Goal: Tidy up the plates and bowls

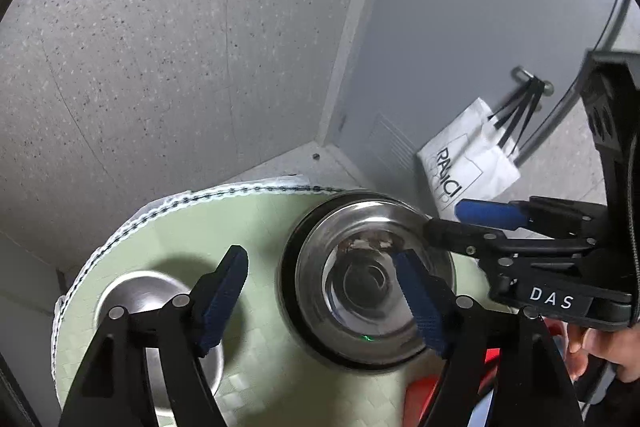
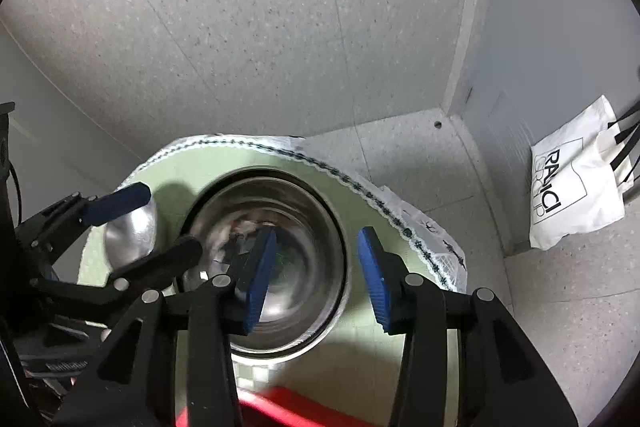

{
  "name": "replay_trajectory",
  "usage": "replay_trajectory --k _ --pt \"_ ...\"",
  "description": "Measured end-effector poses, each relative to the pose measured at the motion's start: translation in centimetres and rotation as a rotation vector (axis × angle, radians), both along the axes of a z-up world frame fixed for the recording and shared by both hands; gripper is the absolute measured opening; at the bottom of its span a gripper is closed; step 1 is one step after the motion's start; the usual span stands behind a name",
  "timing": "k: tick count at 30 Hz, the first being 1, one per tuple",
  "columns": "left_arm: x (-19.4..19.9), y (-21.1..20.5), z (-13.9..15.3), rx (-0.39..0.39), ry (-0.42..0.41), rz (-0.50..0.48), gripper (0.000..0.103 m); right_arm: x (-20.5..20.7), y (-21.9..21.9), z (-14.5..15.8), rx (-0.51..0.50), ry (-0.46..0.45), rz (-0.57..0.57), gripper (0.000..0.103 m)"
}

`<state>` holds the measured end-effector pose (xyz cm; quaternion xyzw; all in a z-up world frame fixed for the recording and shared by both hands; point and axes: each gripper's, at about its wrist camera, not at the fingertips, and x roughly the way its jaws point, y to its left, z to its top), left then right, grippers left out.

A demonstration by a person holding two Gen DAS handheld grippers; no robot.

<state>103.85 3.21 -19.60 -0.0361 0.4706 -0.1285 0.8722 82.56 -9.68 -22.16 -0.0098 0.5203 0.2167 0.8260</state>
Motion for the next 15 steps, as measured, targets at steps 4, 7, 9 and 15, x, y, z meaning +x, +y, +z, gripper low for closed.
replay_trajectory --k 4,7,9,15 --pt "-1.8 3.1 1.2 0.003 -0.024 0.042 0.073 -1.8 0.8 2.1 -0.018 -0.052 -0.016 0.044" --pt "-3.3 5.7 2.0 0.018 -0.046 0.091 0.075 -3.7 3.1 3.8 0.017 -0.074 0.025 0.050" --pt "-4.3 8.0 2.3 0.027 -0.058 0.127 0.076 -5.0 5.3 4.4 0.042 -0.075 0.059 0.058" --pt "-7.1 12.9 1.3 0.039 -0.029 0.212 0.077 -7.2 11.6 3.2 0.061 -0.032 0.129 0.060"
